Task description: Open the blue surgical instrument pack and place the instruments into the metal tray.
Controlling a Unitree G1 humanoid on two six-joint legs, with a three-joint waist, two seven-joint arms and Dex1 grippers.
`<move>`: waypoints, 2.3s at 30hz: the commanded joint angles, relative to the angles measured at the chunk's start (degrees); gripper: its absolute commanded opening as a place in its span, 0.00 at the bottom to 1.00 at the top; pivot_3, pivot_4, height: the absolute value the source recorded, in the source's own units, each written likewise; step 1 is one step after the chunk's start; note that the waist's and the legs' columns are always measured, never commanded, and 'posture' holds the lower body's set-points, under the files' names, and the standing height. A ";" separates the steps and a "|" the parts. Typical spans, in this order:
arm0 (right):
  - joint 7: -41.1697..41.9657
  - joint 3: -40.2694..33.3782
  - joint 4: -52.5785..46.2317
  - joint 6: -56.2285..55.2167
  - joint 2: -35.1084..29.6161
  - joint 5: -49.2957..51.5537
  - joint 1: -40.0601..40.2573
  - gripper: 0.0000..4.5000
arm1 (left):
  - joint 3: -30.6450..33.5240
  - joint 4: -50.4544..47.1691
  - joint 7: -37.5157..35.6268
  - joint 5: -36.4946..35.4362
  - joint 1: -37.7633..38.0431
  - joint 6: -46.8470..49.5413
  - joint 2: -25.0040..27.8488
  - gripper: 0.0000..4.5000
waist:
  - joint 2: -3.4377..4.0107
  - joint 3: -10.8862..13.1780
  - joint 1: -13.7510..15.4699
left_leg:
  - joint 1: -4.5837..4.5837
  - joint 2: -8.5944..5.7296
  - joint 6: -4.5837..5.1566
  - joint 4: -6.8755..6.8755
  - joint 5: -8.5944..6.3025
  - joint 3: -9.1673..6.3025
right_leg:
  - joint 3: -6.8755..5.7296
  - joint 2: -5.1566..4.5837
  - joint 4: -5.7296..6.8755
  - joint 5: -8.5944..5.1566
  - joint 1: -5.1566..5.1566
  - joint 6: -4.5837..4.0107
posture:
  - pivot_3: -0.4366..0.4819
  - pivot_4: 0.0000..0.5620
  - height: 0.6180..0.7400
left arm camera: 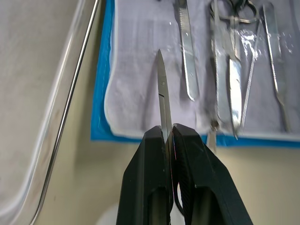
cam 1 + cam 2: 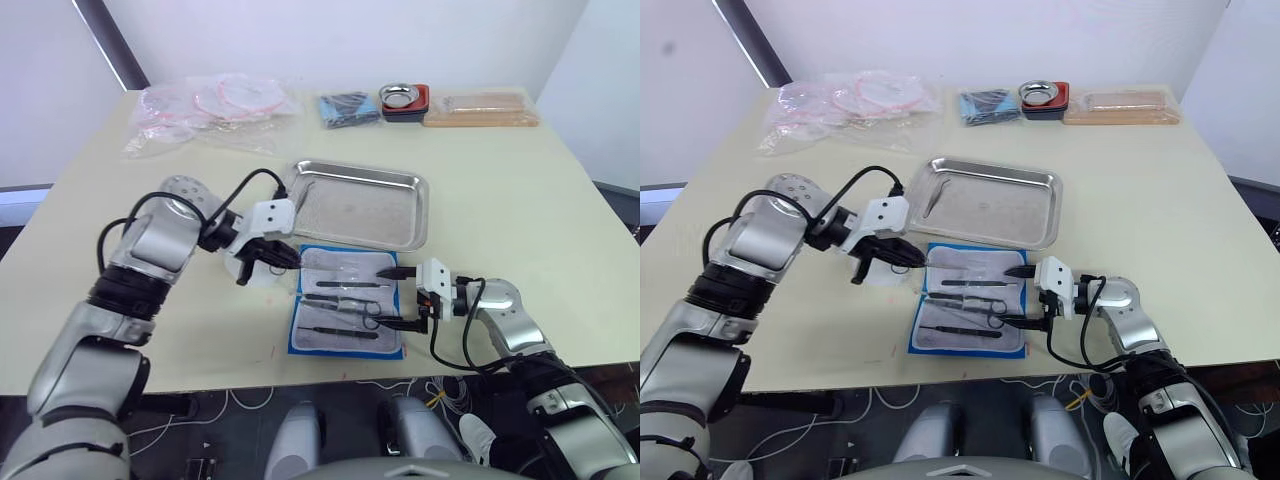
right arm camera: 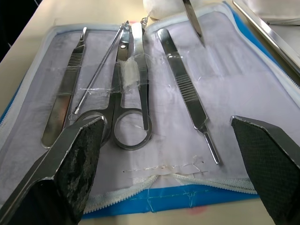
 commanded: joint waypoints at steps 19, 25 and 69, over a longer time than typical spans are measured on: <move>3.64 6.29 9.20 -0.13 -0.10 -5.63 1.25 1.00 | 14.54 -7.43 16.64 -10.86 1.47 13.19 -3.43 0.02 | -0.06 0.01 -0.08 | 0.11 0.06 0.00 -0.06 0.00 0.12 | 0.10 0.04 0.01 -0.01 0.02 0.00 | 0.48 0.27 1.00; 2.68 5.92 10.36 -1.65 0.28 -5.63 0.80 1.00 | 17.41 -6.37 37.86 -7.12 2.77 17.32 -14.59 0.02 | -0.12 0.02 -0.22 | 0.40 0.07 0.00 -0.06 0.00 0.06 | 0.05 0.03 -0.01 0.00 0.32 0.01 | 0.48 0.27 1.00; 0.52 5.61 10.65 -2.59 0.56 -5.56 1.00 1.00 | 22.11 19.53 78.73 -2.32 -4.07 18.42 -37.22 0.02 | -0.15 0.02 -1.00 | 0.52 -0.09 -0.08 -0.07 0.01 -0.28 | -0.26 -0.15 -0.06 0.02 0.64 0.05 | 0.48 0.27 1.00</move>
